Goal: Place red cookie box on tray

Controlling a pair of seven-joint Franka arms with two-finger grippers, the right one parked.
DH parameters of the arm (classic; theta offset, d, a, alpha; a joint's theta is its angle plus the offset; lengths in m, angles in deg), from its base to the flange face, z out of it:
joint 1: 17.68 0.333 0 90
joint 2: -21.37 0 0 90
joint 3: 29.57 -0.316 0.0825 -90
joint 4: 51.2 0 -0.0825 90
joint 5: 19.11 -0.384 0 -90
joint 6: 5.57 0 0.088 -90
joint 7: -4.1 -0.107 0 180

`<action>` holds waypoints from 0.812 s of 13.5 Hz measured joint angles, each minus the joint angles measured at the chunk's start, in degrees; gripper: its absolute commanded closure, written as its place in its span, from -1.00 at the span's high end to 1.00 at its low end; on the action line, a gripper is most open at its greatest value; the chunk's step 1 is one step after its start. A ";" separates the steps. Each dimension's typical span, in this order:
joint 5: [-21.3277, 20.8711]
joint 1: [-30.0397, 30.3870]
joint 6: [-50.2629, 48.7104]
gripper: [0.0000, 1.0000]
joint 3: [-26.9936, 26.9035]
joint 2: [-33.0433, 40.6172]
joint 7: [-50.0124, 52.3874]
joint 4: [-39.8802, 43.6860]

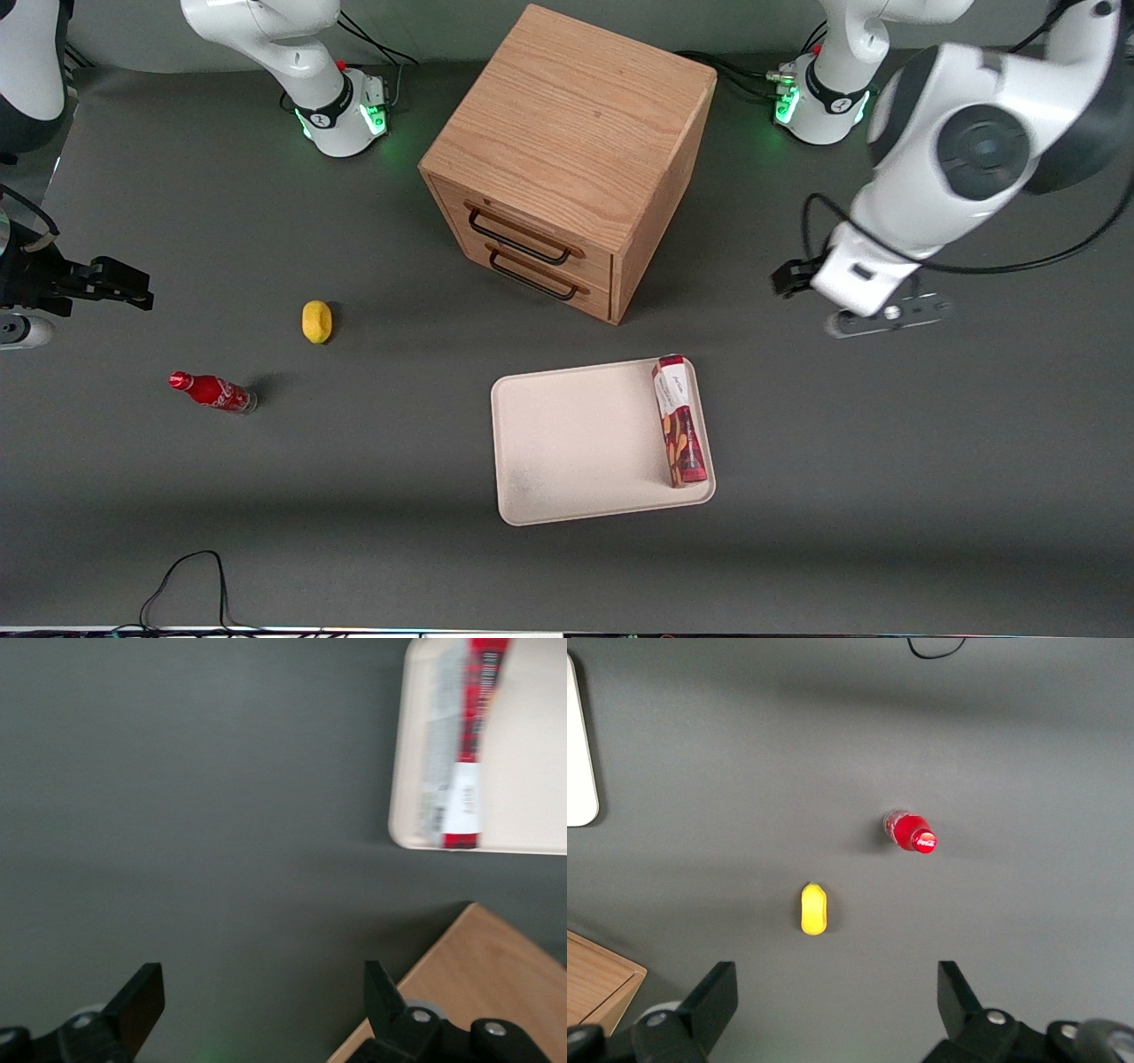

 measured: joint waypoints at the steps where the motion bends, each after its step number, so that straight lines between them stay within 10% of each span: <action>1: -0.05 2.47 -2.02 1.00 -0.06 0.91 -1.91 0.20; 6: -0.29 17.40 -6.05 1.00 2.82 3.24 -12.28 1.63; 11: -0.30 18.16 -6.55 1.00 -0.55 4.39 -18.90 1.74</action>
